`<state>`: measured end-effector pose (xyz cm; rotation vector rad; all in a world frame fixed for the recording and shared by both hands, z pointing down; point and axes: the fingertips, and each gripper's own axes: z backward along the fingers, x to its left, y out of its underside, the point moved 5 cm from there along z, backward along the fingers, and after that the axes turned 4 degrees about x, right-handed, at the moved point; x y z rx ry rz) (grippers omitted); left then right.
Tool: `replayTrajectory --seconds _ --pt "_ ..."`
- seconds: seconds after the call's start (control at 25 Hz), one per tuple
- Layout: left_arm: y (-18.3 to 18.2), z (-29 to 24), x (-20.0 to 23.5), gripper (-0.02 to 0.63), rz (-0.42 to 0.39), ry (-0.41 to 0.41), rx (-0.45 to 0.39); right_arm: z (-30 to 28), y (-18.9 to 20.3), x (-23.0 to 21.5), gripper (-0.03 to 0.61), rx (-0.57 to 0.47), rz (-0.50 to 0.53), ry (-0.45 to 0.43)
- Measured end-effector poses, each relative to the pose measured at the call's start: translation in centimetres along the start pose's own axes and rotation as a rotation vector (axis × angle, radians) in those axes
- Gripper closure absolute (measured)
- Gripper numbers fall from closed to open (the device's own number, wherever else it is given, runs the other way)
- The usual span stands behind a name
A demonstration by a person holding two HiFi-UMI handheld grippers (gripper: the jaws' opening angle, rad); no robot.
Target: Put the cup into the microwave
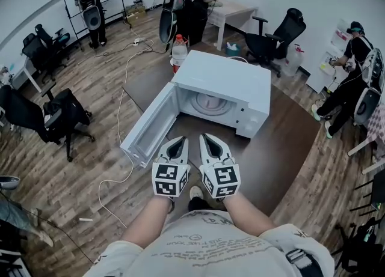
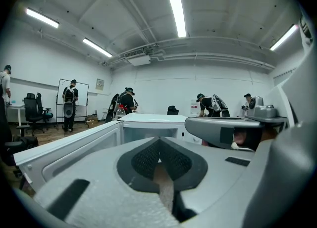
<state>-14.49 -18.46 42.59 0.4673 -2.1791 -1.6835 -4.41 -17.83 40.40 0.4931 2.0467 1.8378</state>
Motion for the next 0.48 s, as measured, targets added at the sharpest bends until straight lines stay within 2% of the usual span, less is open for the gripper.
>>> replayTrajectory --seconds 0.48 --pt "0.3 1.5 0.4 0.600 -0.009 0.000 0.007 0.8 0.2 1.0 0.566 0.004 0.004 0.006"
